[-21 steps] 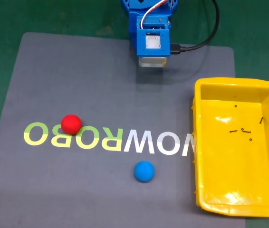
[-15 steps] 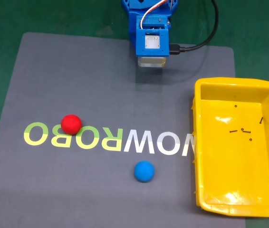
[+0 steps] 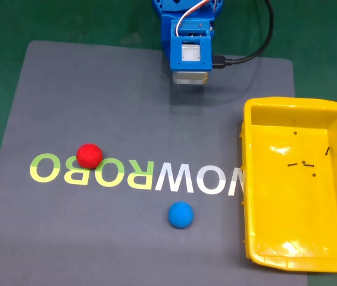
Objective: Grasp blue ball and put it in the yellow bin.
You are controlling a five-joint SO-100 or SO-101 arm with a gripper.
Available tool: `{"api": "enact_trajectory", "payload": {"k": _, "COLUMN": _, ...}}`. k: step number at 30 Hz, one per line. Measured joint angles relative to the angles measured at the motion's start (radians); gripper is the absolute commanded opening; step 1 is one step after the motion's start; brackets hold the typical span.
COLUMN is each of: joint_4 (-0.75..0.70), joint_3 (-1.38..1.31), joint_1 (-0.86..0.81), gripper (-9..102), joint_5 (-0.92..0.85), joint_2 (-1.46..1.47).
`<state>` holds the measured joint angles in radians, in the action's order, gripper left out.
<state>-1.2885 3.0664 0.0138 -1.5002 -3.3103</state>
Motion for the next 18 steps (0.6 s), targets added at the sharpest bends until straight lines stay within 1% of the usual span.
{"api": "enact_trajectory", "payload": {"k": 4, "joint_4": 0.000, "joint_3": 0.000, "joint_1": 0.000, "gripper": 0, "joint_5": 0.000, "joint_2": 0.000}}
{"api": "enact_trajectory", "payload": {"k": 5, "joint_4": 0.000, "joint_3": 0.000, "joint_1": 0.000, "gripper": 4, "joint_5": 0.000, "joint_2": 0.000}}
{"api": "enact_trajectory", "payload": {"k": 7, "joint_4": 0.000, "joint_3": 0.000, "joint_1": 0.000, "gripper": 22, "joint_5": 0.000, "joint_2": 0.000}}
{"api": "enact_trajectory", "payload": {"k": 10, "joint_4": 0.048, "joint_3": 0.000, "joint_1": 0.002, "gripper": 34, "joint_5": 0.000, "joint_2": 0.000}}
{"api": "enact_trajectory", "payload": {"k": 13, "joint_4": 0.118, "joint_3": 0.000, "joint_1": -0.012, "gripper": 34, "joint_5": -0.014, "joint_2": 0.000}}
{"api": "enact_trajectory", "payload": {"k": 18, "joint_4": 0.252, "joint_3": 0.000, "joint_1": -0.057, "gripper": 34, "joint_5": -0.089, "joint_2": 0.000}}
